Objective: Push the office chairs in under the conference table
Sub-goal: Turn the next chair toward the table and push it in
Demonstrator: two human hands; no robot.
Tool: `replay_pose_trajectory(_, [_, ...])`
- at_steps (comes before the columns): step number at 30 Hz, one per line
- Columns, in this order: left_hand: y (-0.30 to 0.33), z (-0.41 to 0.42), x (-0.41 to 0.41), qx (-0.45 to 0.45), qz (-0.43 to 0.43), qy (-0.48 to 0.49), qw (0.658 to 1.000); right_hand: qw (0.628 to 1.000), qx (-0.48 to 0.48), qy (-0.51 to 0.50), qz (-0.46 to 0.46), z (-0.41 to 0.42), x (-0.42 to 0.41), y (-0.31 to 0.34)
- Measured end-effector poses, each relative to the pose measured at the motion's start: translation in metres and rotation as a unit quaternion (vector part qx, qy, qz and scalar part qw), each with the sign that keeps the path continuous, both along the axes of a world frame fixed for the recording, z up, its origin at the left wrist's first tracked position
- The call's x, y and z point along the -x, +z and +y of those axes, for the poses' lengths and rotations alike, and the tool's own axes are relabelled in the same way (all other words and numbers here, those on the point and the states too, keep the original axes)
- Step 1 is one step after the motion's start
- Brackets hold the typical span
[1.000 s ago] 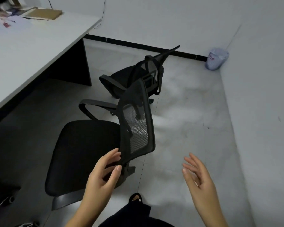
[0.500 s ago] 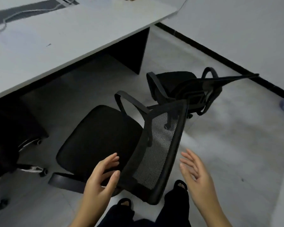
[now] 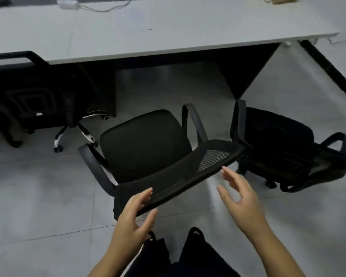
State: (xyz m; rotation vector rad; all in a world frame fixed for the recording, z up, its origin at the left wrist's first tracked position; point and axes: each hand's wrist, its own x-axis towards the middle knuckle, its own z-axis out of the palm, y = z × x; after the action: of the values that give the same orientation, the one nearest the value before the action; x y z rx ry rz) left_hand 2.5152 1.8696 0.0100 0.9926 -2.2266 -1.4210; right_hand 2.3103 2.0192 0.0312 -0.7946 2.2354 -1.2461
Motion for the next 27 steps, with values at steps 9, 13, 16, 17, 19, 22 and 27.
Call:
replay_pose_trajectory(9, [-0.044,-0.002,0.032,0.338,-0.238,-0.074,0.907,0.893,-0.247,0.296,0.231,-0.030,0.080,-0.046])
replay_pose_trajectory(13, [-0.048,-0.012,0.036,0.359,-0.246,-0.054,0.899,0.864,-0.265,0.300,0.304,-0.047,0.093,-0.064])
replay_pose_trajectory(16, [-0.044,-0.021,0.037,0.353,-0.249,-0.056,0.900,0.868,-0.237,0.290,0.326,-0.059,0.098,-0.069])
replay_pose_trajectory(17, [-0.043,-0.026,0.037,0.347,-0.250,-0.057,0.902,0.871,-0.224,0.288,0.329,-0.062,0.100,-0.070])
replay_pose_trajectory(19, [-0.041,-0.040,0.037,0.340,-0.253,-0.062,0.904,0.871,-0.212,0.291,0.334,-0.068,0.103,-0.074])
replay_pose_trajectory(22, [-0.039,-0.066,0.041,0.332,-0.267,-0.074,0.902,0.867,-0.207,0.307,0.333,-0.083,0.109,-0.077])
replay_pose_trajectory(27, [-0.032,-0.117,0.061,0.332,-0.279,-0.080,0.897,0.875,-0.191,0.280,0.346,-0.122,0.118,-0.075])
